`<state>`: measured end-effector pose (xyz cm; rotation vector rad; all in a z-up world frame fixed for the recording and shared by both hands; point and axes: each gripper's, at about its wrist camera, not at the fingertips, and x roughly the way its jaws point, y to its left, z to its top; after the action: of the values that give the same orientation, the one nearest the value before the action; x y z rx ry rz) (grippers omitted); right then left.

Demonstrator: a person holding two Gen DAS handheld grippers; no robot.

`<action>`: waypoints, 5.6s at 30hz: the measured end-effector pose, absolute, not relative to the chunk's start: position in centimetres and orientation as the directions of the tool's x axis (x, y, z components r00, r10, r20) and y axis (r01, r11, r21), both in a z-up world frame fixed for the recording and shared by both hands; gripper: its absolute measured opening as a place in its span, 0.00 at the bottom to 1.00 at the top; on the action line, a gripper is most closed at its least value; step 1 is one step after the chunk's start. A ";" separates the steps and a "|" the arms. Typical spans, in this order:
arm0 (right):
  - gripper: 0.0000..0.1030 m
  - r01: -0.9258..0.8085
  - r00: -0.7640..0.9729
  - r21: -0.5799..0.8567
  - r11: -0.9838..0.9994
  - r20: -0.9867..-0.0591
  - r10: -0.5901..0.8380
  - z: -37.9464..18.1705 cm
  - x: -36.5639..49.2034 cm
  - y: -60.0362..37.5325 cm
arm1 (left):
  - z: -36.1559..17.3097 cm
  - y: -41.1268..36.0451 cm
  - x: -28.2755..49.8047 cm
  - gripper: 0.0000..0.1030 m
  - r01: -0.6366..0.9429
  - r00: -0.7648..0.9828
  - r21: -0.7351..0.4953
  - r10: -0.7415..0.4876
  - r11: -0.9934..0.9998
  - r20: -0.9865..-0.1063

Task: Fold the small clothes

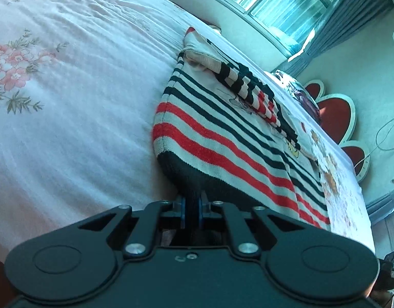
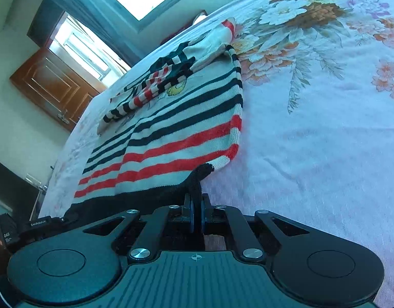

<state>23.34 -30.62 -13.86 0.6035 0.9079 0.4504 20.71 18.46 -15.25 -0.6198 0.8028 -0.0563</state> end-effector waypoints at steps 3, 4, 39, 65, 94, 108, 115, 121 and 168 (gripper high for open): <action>0.04 -0.129 0.573 0.649 0.750 -0.569 0.590 -12.5 24.4 -30.6 | -14.1 18.6 21.0 0.07 -0.179 0.738 -0.561 -0.267 0.808 -0.620; 0.04 -0.131 0.584 0.647 0.751 -0.561 0.586 -12.0 24.9 -30.7 | -13.7 18.8 21.3 0.07 -0.176 0.750 -0.570 -0.266 0.802 -0.605; 0.05 0.115 0.702 0.636 0.763 -0.595 0.391 -12.5 64.3 -29.1 | -14.0 23.1 60.2 0.71 -0.083 0.767 -0.602 -0.335 0.794 -0.547; 0.69 -0.207 0.667 0.181 0.962 -0.693 0.274 -12.9 60.6 -22.3 | -14.1 19.5 61.1 0.43 0.093 0.652 -0.246 -0.246 0.965 -0.717; 0.30 -0.064 0.755 0.204 0.977 -0.630 0.181 -12.6 61.1 -22.2 | -12.1 18.2 62.3 0.49 0.028 0.784 -0.101 -0.084 0.995 -0.614; 0.30 -0.329 0.609 0.206 0.922 -0.699 0.374 -14.9 62.6 -12.8 | -15.0 9.8 61.8 0.47 0.193 0.700 -0.022 -0.153 0.981 -0.698; 0.00 -0.148 0.651 0.241 0.959 -0.707 0.278 -15.5 63.0 -21.4 | -15.0 13.7 62.4 0.38 0.129 0.718 0.040 -0.066 0.991 -0.693; 0.00 -0.154 0.677 0.129 0.980 -0.709 0.200 -14.5 61.9 -19.1 | -14.7 13.4 61.9 0.42 0.130 0.732 0.041 -0.069 0.991 -0.678; 0.28 -0.402 0.512 0.129 0.907 -0.789 0.339 -13.6 48.3 -8.5 | -14.3 4.1 48.7 0.60 0.244 0.685 0.068 -0.122 0.967 -0.718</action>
<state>48.28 -8.50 -13.58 -0.0734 0.9318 0.4460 48.67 4.12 -14.35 0.1634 0.7907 -0.2062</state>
